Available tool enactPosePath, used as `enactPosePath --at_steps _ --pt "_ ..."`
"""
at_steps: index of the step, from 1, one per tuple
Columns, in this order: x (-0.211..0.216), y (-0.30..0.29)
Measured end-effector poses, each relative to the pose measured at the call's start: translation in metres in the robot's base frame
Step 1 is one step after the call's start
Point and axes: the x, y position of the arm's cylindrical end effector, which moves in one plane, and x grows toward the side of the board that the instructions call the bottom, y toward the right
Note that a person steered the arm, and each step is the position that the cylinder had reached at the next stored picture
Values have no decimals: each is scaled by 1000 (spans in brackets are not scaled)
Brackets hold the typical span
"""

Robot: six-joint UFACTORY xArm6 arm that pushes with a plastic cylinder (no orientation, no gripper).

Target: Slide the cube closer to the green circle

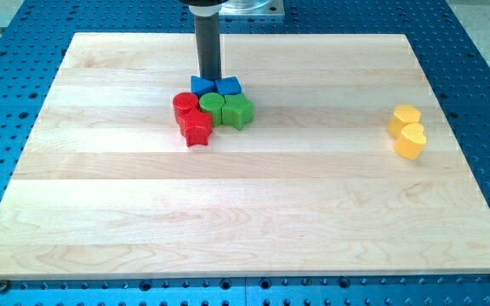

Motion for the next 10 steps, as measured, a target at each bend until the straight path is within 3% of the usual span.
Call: enactPosePath --at_steps 1,3,4,5,10 --pt "13 32" --pt "-22 124" --pt "32 131" --pt "48 111" --pt "56 88"
